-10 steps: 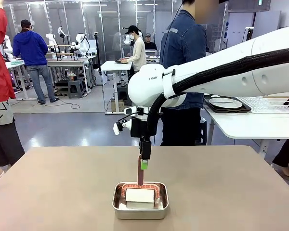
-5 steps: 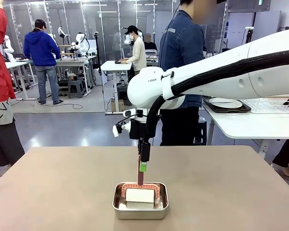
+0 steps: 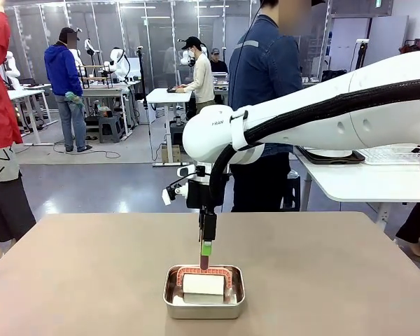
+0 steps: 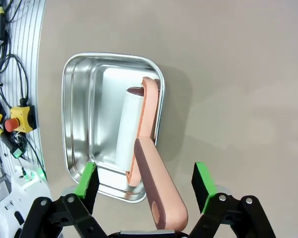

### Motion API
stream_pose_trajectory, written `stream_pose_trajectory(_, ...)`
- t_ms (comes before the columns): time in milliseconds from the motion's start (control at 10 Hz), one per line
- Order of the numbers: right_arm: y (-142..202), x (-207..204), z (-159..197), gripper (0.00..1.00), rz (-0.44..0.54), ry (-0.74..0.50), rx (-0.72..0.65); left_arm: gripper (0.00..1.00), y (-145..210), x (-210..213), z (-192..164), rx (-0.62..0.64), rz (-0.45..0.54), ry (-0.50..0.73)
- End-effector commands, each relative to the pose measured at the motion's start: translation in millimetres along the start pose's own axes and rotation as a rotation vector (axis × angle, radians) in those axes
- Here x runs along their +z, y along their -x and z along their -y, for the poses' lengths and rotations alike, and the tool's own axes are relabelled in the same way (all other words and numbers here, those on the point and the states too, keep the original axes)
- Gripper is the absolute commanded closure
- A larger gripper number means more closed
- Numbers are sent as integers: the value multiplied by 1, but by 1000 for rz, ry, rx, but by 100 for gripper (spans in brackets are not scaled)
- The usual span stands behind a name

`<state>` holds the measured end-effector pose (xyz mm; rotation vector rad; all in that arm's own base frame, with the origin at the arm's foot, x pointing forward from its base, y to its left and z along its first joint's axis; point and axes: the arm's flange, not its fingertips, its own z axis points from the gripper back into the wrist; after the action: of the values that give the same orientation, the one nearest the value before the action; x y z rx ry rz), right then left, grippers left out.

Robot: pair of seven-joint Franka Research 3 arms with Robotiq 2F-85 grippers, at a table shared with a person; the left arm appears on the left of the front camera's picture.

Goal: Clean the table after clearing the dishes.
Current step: When the right (or left) Handle tray is removed, use the right hand (or left hand) to clean the right (or left) side of the table with the Lint Roller.

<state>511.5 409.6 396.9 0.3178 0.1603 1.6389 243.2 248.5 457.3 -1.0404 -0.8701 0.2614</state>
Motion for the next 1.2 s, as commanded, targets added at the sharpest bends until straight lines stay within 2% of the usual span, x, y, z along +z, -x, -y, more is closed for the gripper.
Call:
stream_pose_trajectory(0,-6,5,-2,64,-18,-7,-1,0,0,4,2,-2,-12,4)
stream_pose_trajectory(100,-5,5,-3,98,-15,-8,-1,0,0,4,2,-2,-12,4)
stream_pose_trajectory(400,-6,5,-2,100,-22,-15,-4,0,0,4,2,-2,-12,4)
stream_pose_trajectory(500,-6,6,-2,95,-24,-16,-4,0,0,4,2,-2,-12,4)
stream_pose_trajectory(600,-7,6,-3,100,-31,-16,-4,0,0,4,2,-2,-12,4)
stream_pose_trajectory(800,-7,11,-9,100,-29,-4,-15,0,0,4,2,-2,-12,4)
stream_pose_trajectory(900,-9,22,-21,100,-23,20,-41,0,0,4,2,-2,-12,4)
stream_pose_trajectory(1000,-12,41,-43,94,-10,33,-92,0,0,4,2,-2,-12,4)
stream_pose_trajectory(1100,-11,61,-68,94,-6,44,-158,0,0,4,2,-2,-12,4)
